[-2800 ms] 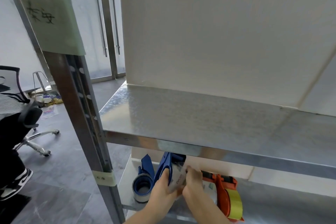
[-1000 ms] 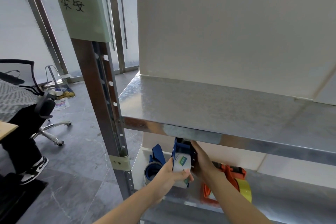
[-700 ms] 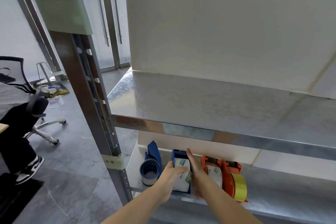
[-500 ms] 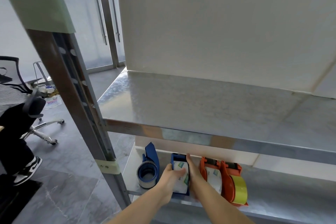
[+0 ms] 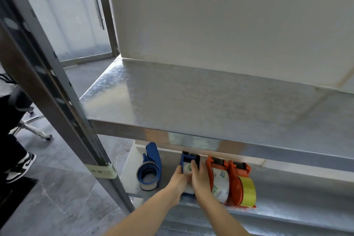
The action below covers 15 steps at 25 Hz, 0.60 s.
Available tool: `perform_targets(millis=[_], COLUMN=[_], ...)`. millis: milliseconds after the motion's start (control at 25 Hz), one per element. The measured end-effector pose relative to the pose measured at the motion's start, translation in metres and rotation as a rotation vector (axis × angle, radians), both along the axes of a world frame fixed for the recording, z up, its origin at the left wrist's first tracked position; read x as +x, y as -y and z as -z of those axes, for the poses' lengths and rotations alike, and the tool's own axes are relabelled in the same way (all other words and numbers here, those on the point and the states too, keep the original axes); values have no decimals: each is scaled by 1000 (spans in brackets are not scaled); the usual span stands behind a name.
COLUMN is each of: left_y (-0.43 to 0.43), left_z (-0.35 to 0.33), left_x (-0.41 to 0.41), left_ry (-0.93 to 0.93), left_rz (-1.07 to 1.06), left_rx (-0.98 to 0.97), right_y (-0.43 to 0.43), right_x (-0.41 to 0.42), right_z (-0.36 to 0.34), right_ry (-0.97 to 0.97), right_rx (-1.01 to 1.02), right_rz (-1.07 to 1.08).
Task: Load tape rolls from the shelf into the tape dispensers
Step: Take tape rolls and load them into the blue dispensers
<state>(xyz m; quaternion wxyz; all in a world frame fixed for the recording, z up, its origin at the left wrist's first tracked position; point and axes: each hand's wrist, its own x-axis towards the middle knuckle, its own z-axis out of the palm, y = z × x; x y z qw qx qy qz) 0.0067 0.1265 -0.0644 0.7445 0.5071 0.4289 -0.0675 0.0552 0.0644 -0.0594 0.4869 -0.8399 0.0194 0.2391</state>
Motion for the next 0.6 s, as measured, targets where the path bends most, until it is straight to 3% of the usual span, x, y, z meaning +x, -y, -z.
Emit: perform_targets(millis=[40,200,320,440,520,600], left_y=[2,-8,-38,-75,-84,-83], left_z=[0,-9,-18,-14,-13,-10], left_x=[2,-18,-51,-84,-99,-103], left_ry=[-14,55,135,86,9,-54], left_rz=[-10,30,-64,-340,-346,-267], left_rx=[9,164,257,311,354,367], right_y=[1,4,-1,-29,-55,-76], right_x=[-1,4,-1,-24,-47,-64], right_z=[4,3,-3,-10,-10,-1], right_ry=[86,118,499,761,805,825], right_rx=[-50,-33,-62,-39,-137,-375], right_rz=[-98,-261,-370,-665,-934,-1108])
